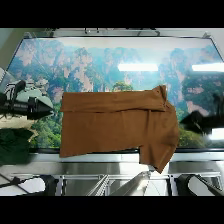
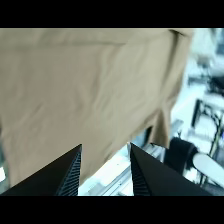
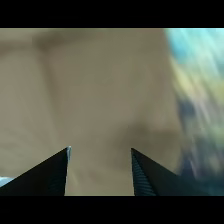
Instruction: Fold the shirts.
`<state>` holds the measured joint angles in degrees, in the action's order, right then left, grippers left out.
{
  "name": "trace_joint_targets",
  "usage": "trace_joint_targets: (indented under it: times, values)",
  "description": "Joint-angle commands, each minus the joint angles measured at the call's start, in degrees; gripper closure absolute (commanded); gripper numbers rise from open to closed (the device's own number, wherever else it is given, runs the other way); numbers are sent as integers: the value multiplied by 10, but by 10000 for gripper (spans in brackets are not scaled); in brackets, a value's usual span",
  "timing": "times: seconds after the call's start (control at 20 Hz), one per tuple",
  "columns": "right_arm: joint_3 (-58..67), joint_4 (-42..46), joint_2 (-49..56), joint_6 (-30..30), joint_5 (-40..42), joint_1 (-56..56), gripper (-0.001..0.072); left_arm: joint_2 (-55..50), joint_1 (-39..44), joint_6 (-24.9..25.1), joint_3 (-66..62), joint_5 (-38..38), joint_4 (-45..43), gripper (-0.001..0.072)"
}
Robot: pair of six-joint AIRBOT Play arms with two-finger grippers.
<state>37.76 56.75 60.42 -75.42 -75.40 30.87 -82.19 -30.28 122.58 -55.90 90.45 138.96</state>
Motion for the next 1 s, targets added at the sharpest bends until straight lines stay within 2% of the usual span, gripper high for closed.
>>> trace_joint_targets:
  times: [0.0,0.1,0.3,0.5,0.65,0.85,0.9,0.95]
  values:
    - [-131,116,-120,-133,4,6,280,77,-35,-1,122,-63,-30,395]
    - [-174,116,-128,-144,34,6,280,100,-35,0,165,-108,-30,395]
    - [-195,99,-94,-123,60,6,279,107,-9,26,200,-126,-29,395]
    - [-196,-23,-38,-7,73,6,280,107,10,40,200,-129,-31,395]
    - [-196,-80,22,64,85,6,280,107,10,43,200,-127,-30,396]
    - [-195,-163,74,141,41,6,284,107,10,43,200,-109,-41,395]
    - [-195,-167,73,141,36,6,292,107,10,42,200,-107,-56,396]
    - [-194,-169,73,141,34,6,389,107,10,42,200,-105,-80,396]
